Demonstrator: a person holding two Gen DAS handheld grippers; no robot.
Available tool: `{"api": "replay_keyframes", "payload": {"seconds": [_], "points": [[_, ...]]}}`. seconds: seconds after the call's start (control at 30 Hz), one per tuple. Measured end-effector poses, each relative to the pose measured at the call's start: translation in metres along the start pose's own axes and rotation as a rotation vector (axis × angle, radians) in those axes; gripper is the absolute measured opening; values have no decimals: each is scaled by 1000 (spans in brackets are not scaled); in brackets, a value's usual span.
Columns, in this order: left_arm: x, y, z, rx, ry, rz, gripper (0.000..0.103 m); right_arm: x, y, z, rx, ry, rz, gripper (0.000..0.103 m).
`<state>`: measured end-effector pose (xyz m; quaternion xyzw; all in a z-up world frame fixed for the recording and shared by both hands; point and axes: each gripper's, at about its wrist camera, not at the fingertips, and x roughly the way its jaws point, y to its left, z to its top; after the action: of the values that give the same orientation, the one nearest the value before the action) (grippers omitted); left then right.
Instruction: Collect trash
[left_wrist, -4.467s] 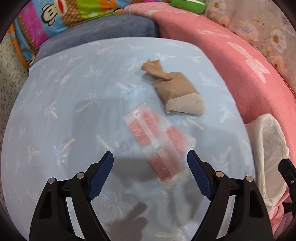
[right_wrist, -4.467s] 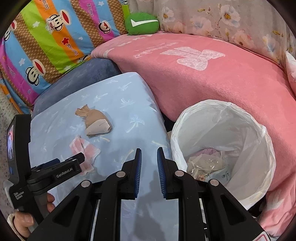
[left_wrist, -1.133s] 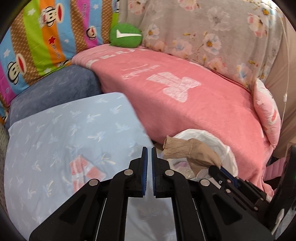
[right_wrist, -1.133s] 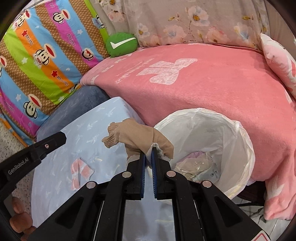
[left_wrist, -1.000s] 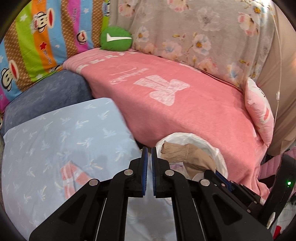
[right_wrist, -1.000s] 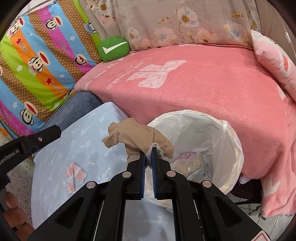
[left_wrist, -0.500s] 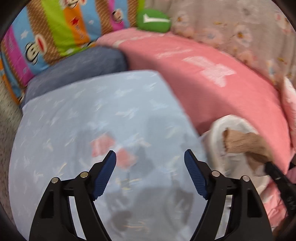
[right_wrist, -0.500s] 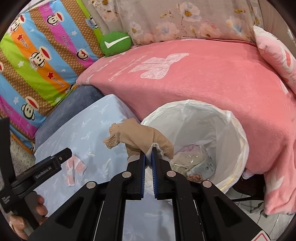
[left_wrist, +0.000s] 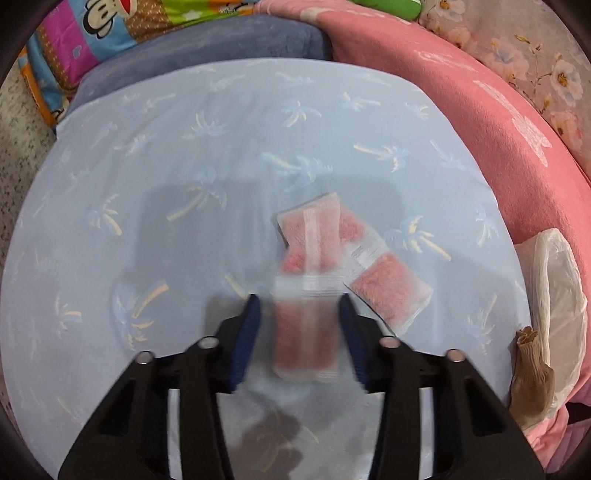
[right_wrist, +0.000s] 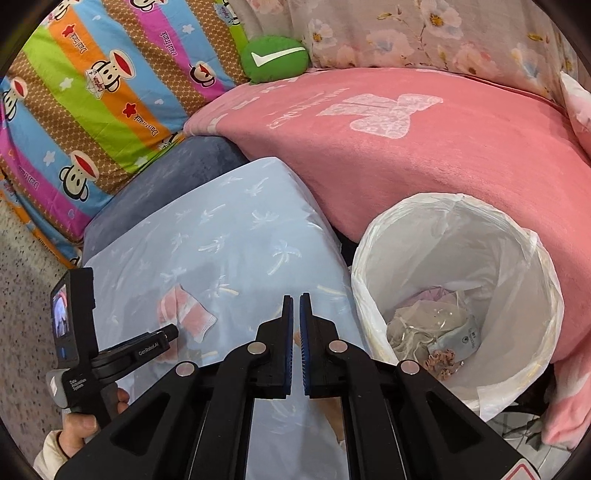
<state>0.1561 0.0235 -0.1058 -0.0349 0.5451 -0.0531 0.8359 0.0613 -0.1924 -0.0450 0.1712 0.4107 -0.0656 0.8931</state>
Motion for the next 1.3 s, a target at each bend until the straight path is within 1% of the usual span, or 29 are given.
{"api": "replay_keyframes", "payload": {"seconds": [0.07,0.1,0.13,0.2,0.27,0.33,0.4,0.43,0.63,0.77,0.9,0.97,1.0,1.1,1.3], "points": [[-1,0,-1,13,-7,-1,25,1,1,1,-4,1,-1,3],[-2,0,-2,15,-7,-4,23,1,1,1,-4,2,-1,3],[-3,0,-3,15,-8,-9,17,0,1,1,-5,3,-1,3],[-8,-1,-5,12,-9,-24,13,0,0,-2,-5,6,-7,4],[-13,-4,-6,15,-15,-35,11,1,-6,-7,-3,12,-15,11],[-20,-9,-7,24,-26,-40,11,3,-15,-16,1,28,-26,27],[-27,-16,-10,37,-38,-54,11,6,-22,-25,6,44,-41,33],[-30,-18,-11,44,-42,-58,11,8,-27,-32,10,58,-47,34],[-36,-41,-21,91,-39,-90,11,22,-39,-61,22,129,-52,34],[-36,-56,-26,126,-31,-103,11,32,-41,-68,20,157,-50,34],[-38,-68,-33,153,-24,-116,11,36,-37,-72,-9,148,-63,34],[-40,-73,-35,166,-26,-120,11,37,-35,-72,-28,142,-85,23],[-42,-76,-36,173,-29,-122,11,37,-35,-72,-32,144,-82,8],[-47,-83,-36,191,-39,-135,11,31,-37,-67,-15,136,-63,7],[-69,-107,-33,247,-86,-166,11,2,-39,-47,8,55,-37,7]]}}
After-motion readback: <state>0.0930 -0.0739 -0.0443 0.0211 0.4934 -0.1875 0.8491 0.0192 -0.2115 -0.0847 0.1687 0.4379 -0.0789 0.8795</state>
